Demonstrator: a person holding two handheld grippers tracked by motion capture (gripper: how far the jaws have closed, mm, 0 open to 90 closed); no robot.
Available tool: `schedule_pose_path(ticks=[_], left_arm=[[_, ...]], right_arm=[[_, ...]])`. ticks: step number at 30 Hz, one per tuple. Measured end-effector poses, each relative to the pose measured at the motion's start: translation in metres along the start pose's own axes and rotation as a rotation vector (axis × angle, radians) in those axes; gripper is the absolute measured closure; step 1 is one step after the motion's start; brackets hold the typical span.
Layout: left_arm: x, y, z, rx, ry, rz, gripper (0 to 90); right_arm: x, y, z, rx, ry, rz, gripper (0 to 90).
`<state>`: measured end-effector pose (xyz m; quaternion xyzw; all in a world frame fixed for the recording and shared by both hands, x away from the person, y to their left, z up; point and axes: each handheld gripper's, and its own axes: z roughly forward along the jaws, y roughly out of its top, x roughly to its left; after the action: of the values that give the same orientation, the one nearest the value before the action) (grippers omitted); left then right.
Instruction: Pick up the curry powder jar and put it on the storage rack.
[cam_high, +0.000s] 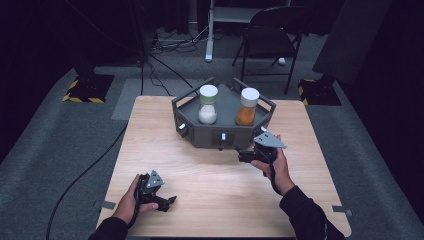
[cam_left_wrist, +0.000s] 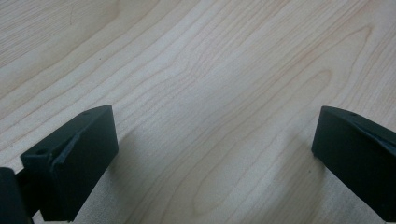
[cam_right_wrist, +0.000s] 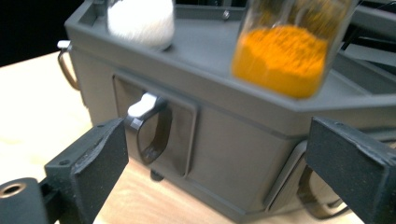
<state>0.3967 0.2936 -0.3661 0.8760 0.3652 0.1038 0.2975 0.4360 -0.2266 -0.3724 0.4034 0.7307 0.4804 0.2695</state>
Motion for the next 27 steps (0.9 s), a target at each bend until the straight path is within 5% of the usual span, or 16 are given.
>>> schedule_pose_path(ticks=[17,27], left_arm=[[0.000,0.000,0.000,0.000,0.001,-0.002,0.3],[0.000,0.000,0.000,0.000,0.001,-0.002,0.3]], right_arm=[[0.011,-0.022,-0.010,0.087,0.066,-0.056,5.7],[-0.001,-0.031,-0.027,0.157,0.129,-0.076,4.0]])
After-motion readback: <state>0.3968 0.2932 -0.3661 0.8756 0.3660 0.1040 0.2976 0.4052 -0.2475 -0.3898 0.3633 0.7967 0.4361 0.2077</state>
